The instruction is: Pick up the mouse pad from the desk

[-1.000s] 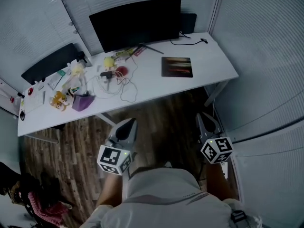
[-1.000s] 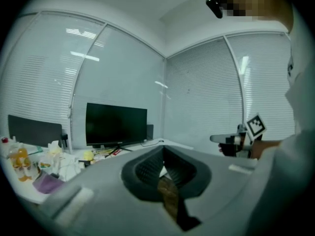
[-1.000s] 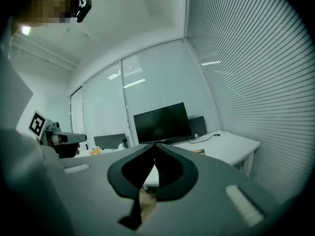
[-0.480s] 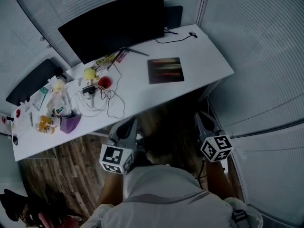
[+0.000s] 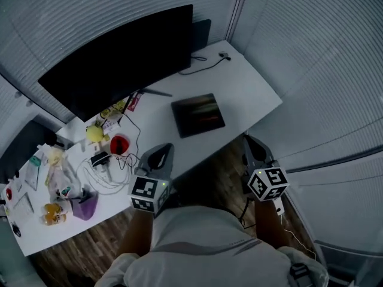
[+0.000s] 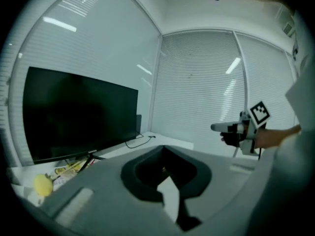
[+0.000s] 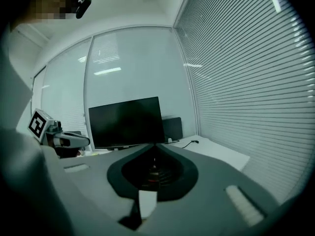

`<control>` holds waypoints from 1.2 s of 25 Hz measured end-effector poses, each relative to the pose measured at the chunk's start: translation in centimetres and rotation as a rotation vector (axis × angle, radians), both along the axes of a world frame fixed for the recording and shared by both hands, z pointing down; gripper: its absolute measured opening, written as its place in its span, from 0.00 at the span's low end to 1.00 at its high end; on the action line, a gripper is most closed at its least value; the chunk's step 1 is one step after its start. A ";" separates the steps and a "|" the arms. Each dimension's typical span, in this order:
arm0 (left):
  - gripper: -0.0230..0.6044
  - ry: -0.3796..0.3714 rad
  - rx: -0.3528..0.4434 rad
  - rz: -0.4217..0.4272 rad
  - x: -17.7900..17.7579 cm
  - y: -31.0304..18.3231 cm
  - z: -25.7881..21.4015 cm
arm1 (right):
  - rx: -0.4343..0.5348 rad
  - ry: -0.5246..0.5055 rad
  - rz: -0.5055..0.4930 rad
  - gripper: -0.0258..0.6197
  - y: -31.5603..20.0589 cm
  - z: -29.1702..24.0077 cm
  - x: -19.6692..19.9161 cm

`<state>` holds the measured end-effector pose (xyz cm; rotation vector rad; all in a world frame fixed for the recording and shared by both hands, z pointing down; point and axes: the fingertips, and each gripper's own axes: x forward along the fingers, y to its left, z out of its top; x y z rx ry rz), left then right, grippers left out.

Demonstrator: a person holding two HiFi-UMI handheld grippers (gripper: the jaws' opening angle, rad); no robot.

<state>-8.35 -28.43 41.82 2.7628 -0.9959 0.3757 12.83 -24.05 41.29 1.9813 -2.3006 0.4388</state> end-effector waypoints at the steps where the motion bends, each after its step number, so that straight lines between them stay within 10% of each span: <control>1: 0.04 -0.006 -0.017 0.014 0.2 -1.2 0.7 | -0.009 0.020 0.013 0.04 -1.1 0.3 -0.1; 9: 0.05 -0.054 -0.155 0.008 3.0 -9.0 6.3 | -0.226 0.097 0.044 0.05 -8.1 7.3 3.0; 21: 0.40 -0.219 -0.485 -0.081 9.9 -16.8 20.7 | -0.561 0.128 -0.197 0.35 -20.4 23.2 6.5; 30: 0.45 -0.363 -0.632 -0.177 9.1 -20.4 29.5 | -0.727 0.198 -0.255 0.48 -23.2 31.0 5.2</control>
